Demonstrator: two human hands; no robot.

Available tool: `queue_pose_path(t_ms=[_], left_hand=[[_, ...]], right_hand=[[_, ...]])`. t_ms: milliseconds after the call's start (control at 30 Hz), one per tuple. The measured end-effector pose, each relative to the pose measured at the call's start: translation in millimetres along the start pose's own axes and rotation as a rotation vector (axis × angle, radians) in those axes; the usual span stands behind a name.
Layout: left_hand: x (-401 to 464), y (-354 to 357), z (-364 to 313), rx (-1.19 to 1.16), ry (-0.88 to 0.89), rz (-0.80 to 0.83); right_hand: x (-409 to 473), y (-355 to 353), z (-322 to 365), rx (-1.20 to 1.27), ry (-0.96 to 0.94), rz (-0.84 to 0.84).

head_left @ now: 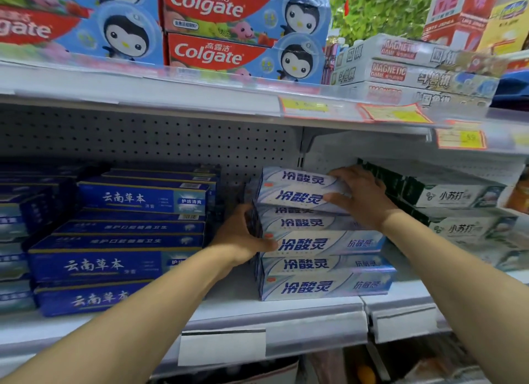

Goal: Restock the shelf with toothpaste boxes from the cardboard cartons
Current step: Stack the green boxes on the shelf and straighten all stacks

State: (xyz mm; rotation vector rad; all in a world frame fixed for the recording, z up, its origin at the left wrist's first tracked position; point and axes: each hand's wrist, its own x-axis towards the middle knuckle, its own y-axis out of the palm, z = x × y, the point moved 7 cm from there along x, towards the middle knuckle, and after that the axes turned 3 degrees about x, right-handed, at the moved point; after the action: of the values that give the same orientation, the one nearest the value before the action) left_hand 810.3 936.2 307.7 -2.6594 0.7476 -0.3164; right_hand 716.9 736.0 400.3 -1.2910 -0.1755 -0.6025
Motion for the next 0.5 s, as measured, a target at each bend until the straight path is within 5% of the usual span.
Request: queue_pose_path(t_ms=[333,500], left_hand=[[-14.8,6.7,-5.3,0.072,-0.018,-0.118],[-21.9,9.7,-17.2,0.251,-0.018,-0.184]], right_hand=[[-44.5,-53.2,-18.8,0.160,-0.019,-0.142],[-72.1,-45.8,-20.4,0.105,-0.079,0.016]])
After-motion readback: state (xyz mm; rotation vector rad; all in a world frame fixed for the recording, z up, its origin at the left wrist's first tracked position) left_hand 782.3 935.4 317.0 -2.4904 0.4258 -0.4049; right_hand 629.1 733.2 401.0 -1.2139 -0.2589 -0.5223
